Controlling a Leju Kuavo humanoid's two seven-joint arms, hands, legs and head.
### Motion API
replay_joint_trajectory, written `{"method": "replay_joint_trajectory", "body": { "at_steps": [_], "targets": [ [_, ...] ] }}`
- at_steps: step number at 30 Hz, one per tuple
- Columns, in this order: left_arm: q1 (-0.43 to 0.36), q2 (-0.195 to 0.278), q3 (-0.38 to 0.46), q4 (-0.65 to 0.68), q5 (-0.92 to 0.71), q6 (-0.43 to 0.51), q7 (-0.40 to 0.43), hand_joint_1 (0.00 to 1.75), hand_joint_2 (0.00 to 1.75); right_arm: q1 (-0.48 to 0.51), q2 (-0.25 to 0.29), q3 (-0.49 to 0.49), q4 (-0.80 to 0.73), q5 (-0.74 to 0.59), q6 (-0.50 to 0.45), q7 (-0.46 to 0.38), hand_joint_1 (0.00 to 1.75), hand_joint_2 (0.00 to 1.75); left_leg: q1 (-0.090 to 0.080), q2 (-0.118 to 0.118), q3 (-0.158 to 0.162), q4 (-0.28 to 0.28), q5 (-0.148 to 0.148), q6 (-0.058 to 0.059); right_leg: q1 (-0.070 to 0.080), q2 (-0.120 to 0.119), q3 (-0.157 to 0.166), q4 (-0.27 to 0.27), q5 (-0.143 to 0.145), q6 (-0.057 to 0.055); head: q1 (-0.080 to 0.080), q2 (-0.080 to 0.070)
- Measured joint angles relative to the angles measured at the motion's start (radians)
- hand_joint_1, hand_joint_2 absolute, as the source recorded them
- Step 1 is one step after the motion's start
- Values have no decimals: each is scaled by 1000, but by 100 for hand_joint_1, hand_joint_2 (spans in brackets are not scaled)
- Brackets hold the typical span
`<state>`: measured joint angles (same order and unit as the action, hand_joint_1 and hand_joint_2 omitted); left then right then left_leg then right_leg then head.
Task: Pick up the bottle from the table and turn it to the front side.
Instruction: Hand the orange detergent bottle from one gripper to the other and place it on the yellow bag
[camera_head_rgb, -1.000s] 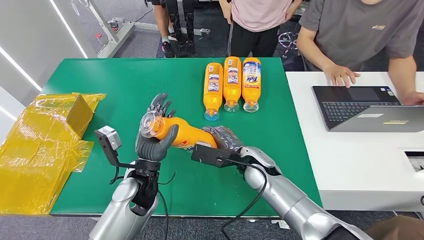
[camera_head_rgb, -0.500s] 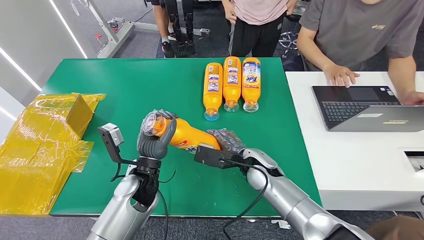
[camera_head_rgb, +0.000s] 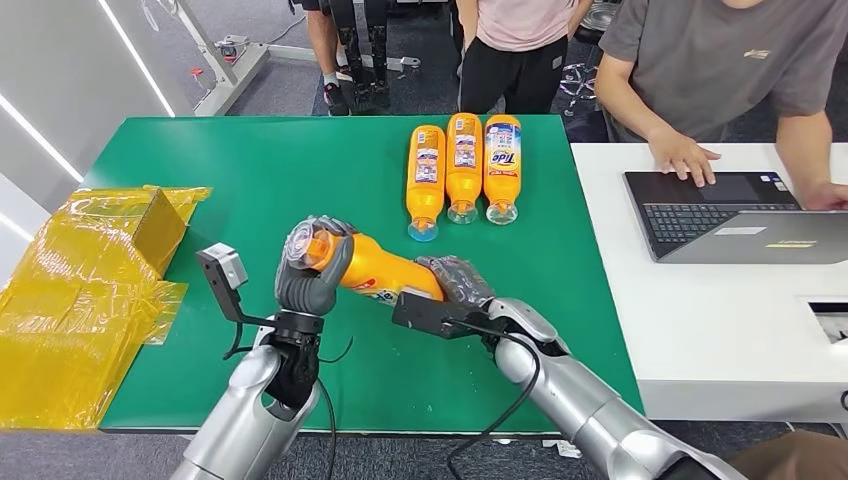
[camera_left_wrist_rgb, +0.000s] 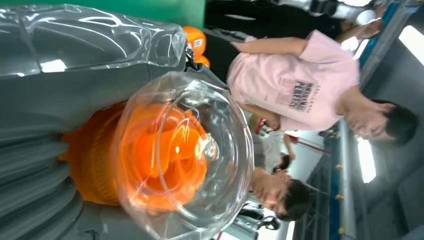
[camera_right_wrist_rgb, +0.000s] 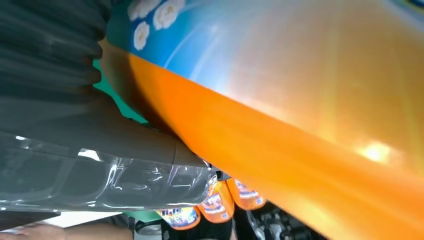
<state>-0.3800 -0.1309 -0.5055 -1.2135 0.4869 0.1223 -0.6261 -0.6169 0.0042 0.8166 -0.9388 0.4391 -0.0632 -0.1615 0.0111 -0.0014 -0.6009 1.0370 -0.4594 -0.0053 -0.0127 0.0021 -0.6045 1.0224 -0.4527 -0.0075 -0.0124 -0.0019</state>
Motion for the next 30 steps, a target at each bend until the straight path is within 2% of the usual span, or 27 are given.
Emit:
{"method": "replay_joint_trajectory", "body": {
  "at_steps": [4,10,21,25,28,30],
  "targets": [
    [-6,-1,-5,-2,9,2,-11,175,175,23,13,-27,-31,-48,-71,-51,0,175,0,0,0,0,0,0,0,0,0,0,0,0,0,0],
    [-5,-5,-10,-10,8,4,-14,175,175,57,22,-59,-84,-85,-127,-109,0,175,0,0,0,0,0,0,0,0,0,0,0,0,0,0],
    [-1,-1,0,-54,-9,45,-38,175,175,192,20,-90,-295,-258,-325,-306,0,175,0,0,0,0,0,0,0,0,0,0,0,0,0,0],
    [7,13,24,-103,-67,91,-42,175,175,268,21,-90,-367,-425,-303,-346,0,175,0,0,-1,-1,0,0,0,-1,0,0,-1,0,0,0],
    [9,33,43,-130,-155,146,-31,175,175,314,31,-88,-387,-464,-313,-362,0,175,0,0,-1,-1,0,0,0,-1,0,0,-1,0,0,0],
    [9,59,57,-137,-294,221,-15,175,175,341,41,-87,-393,-468,-328,-372,0,175,0,0,0,-2,0,0,0,0,0,0,-1,-1,0,0]
  ]
}}
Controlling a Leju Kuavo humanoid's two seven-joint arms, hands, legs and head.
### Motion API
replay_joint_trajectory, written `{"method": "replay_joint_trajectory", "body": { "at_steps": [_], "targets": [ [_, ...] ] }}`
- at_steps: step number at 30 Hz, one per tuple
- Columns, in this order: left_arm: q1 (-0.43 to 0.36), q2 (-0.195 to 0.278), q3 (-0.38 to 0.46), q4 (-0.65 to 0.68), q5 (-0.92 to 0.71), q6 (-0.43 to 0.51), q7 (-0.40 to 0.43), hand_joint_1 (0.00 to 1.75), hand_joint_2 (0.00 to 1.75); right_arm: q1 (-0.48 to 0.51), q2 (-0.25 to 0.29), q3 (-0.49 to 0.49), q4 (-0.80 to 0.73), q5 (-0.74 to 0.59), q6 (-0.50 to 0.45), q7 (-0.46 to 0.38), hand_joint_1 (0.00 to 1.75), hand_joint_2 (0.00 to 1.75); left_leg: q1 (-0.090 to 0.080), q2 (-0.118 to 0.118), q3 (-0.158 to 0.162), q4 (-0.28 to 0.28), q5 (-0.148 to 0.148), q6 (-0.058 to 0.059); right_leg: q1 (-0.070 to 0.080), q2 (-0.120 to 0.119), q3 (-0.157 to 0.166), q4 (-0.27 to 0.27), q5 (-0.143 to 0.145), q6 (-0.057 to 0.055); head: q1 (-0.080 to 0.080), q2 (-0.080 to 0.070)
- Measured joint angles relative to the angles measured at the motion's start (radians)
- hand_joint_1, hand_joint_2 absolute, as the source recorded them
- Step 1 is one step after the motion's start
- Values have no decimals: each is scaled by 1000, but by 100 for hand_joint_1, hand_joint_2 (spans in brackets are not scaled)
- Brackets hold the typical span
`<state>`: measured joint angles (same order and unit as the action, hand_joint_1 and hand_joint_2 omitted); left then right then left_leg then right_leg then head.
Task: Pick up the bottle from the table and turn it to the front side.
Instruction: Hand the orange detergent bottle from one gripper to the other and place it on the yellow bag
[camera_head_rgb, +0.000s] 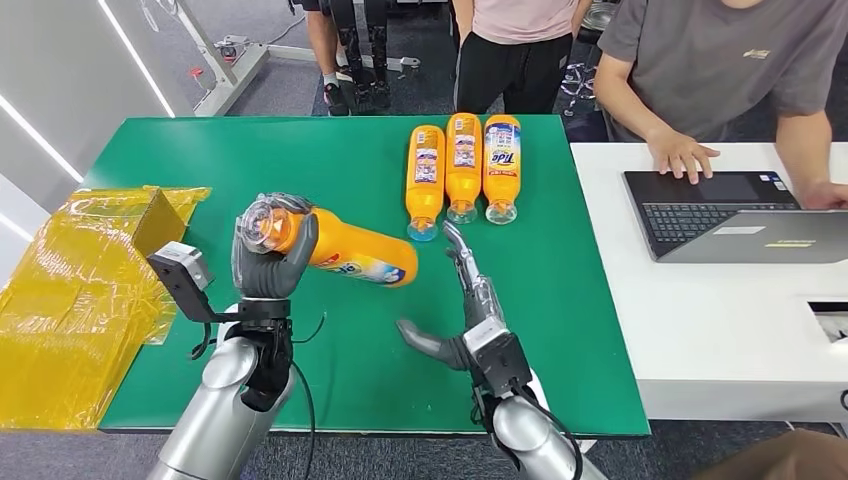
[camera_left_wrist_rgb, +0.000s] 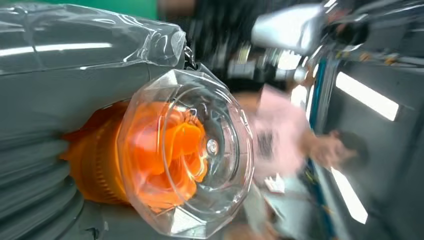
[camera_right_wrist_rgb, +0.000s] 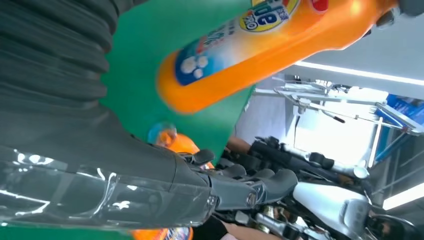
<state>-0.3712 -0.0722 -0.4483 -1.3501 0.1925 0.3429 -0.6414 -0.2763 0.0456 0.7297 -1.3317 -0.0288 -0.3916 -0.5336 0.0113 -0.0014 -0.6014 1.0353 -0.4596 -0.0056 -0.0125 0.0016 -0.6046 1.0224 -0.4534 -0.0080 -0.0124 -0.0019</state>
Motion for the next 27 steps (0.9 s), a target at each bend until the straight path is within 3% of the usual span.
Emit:
{"method": "replay_joint_trajectory", "body": {
  "at_steps": [4,11,19,27],
  "targets": [
    [1,79,39,-2,-321,103,53,175,175,46,13,-3,-22,19,-14,-8,0,175,0,0,0,0,0,-1,0,0,0,0,0,0,0,0],
    [12,234,140,-55,-565,13,134,175,175,109,17,-33,-78,56,-13,0,0,175,0,0,0,-1,1,-1,0,0,0,1,-1,-1,0,0],
    [3,403,233,-142,-685,-109,213,175,175,172,24,-80,-154,112,24,41,0,175,1,1,0,-1,1,-1,0,1,-1,1,-1,-1,0,0],
    [4,577,291,-233,-732,-317,261,175,175,200,40,-131,-189,133,98,49,0,175,1,1,0,-1,1,-2,1,1,-1,1,-1,-2,0,0]
  ]
}}
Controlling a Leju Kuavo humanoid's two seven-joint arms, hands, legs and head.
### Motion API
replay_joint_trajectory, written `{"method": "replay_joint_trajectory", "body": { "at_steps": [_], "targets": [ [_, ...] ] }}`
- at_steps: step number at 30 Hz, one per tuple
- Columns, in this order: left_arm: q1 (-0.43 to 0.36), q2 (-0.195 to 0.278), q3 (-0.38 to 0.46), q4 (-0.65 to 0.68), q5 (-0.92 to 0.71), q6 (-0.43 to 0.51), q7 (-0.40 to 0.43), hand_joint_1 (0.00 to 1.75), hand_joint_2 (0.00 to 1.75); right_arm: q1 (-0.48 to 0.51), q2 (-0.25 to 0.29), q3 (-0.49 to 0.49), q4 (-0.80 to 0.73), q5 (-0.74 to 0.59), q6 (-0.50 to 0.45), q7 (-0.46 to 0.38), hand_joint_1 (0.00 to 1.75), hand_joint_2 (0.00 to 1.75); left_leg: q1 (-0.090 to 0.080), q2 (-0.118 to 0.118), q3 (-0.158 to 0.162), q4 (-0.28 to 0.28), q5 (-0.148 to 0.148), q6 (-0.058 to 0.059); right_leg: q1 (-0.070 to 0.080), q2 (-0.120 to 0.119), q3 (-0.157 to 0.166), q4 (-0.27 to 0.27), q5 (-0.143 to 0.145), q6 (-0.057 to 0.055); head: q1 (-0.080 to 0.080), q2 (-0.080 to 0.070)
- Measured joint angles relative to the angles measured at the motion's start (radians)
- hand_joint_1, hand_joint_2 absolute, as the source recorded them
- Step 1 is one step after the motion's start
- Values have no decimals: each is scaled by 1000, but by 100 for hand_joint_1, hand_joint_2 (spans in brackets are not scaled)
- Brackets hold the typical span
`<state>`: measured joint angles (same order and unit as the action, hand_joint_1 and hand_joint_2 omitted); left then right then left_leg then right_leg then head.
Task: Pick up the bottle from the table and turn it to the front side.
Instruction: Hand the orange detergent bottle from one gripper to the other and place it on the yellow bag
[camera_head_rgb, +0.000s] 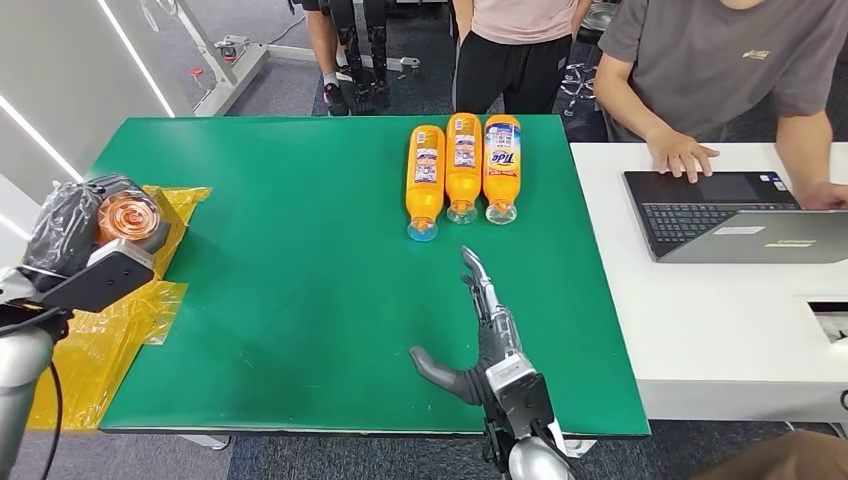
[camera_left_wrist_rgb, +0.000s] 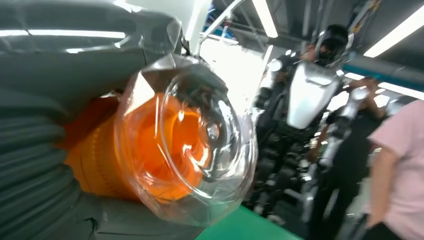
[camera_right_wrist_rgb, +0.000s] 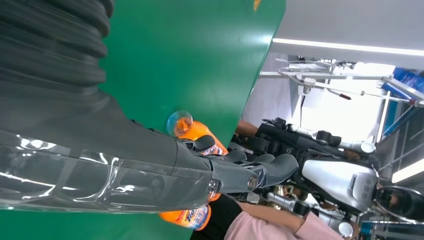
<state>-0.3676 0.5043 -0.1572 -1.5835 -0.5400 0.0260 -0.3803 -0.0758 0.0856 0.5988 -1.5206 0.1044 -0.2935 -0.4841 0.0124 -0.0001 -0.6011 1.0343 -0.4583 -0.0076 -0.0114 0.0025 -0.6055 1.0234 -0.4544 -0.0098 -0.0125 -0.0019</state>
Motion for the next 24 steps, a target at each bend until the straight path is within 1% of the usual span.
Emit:
{"method": "replay_joint_trajectory", "body": {
  "at_steps": [3,7,9,12,14,16,18,21,24],
  "targets": [
    [0,31,13,-19,-1,-13,2,175,175,5,2,-10,-7,0,6,0,0,175,0,0,0,0,0,0,0,0,0,0,0,0,0,0],
    [1,54,16,-30,-9,-44,3,175,175,8,5,-18,-10,0,11,0,0,175,0,0,0,0,0,0,0,0,0,0,0,0,0,0],
    [2,85,14,-33,-9,-121,2,175,175,9,8,-23,-10,0,25,1,0,175,0,1,0,0,0,0,0,0,0,0,0,0,1,0],
    [-20,165,-16,-20,-18,-304,-18,175,175,16,16,-37,-14,6,55,3,0,175,0,2,0,0,0,-1,0,2,-2,0,1,-1,0,0],
    [-74,195,-71,27,-73,-371,-47,175,175,24,23,-47,-18,14,63,3,0,175,0,-1,0,0,1,-1,0,-1,-3,-1,0,-1,0,0],
    [-149,199,-159,112,-147,-383,-77,175,175,32,30,-55,-21,21,64,3,0,175,0,-3,0,0,1,-2,0,-3,-2,0,0,-2,0,0],
    [-210,193,-253,200,-188,-375,-95,175,175,38,37,-62,-24,25,64,2,0,175,0,-2,0,0,2,-3,0,-2,-1,0,1,-3,0,0],
    [-261,186,-345,281,-193,-365,-103,175,175,47,42,-69,-26,28,65,2,0,175,0,4,0,0,2,-3,0,3,-3,0,3,-5,0,0],
    [-290,184,-394,321,-186,-358,-103,175,175,50,43,-72,-26,30,65,2,0,175,0,5,0,0,2,-3,0,4,-4,0,4,-5,1,0]
  ]
}}
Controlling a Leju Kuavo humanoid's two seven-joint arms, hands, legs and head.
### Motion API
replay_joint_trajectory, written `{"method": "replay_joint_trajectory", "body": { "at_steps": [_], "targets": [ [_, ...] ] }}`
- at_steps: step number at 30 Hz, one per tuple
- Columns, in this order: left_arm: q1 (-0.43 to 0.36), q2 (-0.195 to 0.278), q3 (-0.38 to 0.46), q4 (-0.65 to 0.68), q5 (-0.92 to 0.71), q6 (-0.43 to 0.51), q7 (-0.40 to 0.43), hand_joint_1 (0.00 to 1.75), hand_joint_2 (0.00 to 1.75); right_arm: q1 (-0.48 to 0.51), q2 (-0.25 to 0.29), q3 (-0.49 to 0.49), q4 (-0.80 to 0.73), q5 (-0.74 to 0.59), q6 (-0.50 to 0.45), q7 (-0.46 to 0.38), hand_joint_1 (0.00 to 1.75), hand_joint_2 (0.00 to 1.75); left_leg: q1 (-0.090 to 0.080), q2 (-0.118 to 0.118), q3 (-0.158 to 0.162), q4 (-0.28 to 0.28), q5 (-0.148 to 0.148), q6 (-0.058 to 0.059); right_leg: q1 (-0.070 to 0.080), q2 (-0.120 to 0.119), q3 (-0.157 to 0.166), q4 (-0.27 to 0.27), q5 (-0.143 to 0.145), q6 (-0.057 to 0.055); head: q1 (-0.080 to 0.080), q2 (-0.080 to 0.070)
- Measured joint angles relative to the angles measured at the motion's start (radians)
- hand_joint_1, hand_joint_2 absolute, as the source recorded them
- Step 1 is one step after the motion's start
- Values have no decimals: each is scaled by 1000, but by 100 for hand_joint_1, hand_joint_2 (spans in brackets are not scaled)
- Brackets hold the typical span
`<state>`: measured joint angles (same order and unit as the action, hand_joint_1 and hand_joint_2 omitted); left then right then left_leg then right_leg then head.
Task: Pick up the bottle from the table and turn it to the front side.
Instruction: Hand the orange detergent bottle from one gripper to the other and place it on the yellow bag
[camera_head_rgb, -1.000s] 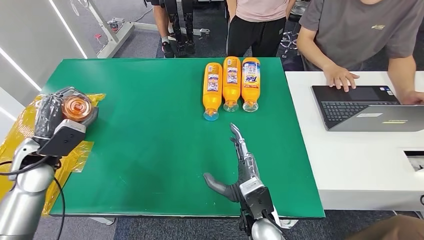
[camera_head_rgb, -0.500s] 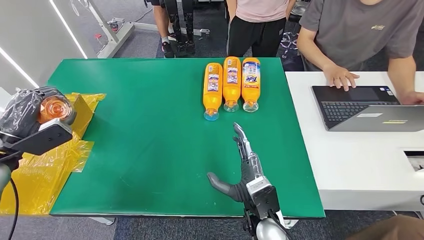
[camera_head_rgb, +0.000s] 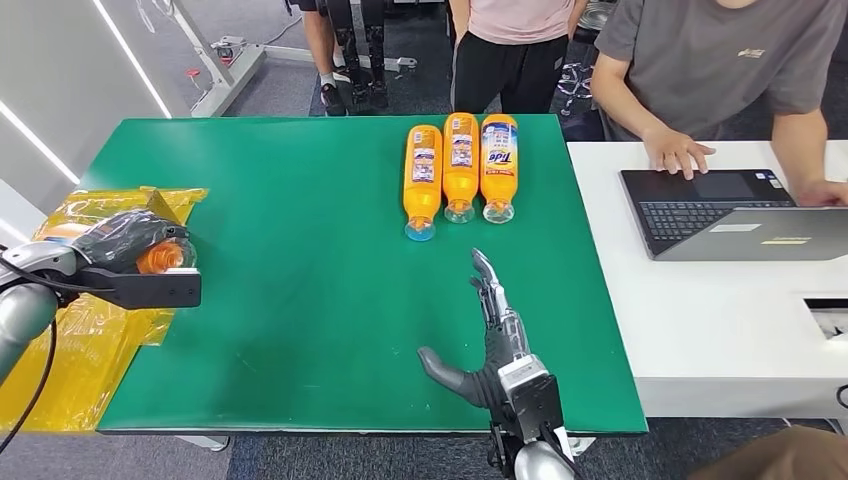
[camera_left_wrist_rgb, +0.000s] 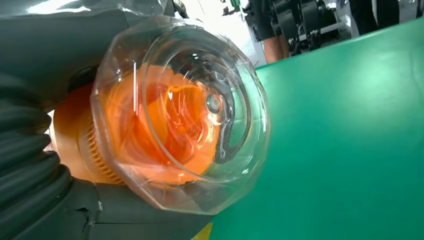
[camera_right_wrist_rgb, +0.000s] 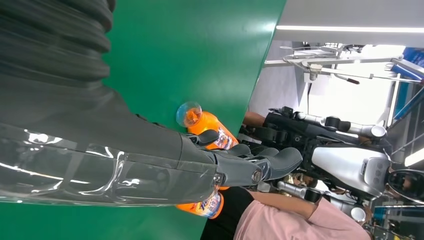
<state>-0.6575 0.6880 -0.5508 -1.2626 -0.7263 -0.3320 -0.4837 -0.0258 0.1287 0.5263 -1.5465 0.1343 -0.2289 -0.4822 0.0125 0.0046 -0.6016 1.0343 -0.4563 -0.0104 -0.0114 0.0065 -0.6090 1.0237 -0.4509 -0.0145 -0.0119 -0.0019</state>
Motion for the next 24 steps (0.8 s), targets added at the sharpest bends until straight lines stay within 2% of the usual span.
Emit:
{"method": "replay_joint_trajectory", "body": {
  "at_steps": [5,9,14,19,24],
  "targets": [
    [-50,-12,-65,65,-22,-22,-9,175,175,3,1,-3,0,0,-2,0,0,175,0,-1,0,0,0,0,0,-1,-1,0,0,0,0,0],
    [-135,-65,-179,215,-71,-39,-47,175,175,7,2,-3,-1,1,-3,0,0,175,0,-2,0,0,1,-1,0,-2,0,0,0,0,0,0],
    [-220,-131,-302,408,-91,-19,-91,175,175,15,2,-3,0,1,-21,0,0,175,0,-1,0,0,1,-1,0,-1,0,0,1,-1,0,0],
    [-260,-185,-383,554,-92,-29,-110,175,175,14,3,0,0,0,-37,0,0,175,0,-1,0,0,1,-1,0,0,0,0,1,-1,0,0],
    [-275,-206,-438,648,-91,-66,-114,175,175,4,3,3,0,-2,-37,5,0,175,0,-1,0,0,1,-1,0,0,-1,1,1,-1,0,0]
  ]
}}
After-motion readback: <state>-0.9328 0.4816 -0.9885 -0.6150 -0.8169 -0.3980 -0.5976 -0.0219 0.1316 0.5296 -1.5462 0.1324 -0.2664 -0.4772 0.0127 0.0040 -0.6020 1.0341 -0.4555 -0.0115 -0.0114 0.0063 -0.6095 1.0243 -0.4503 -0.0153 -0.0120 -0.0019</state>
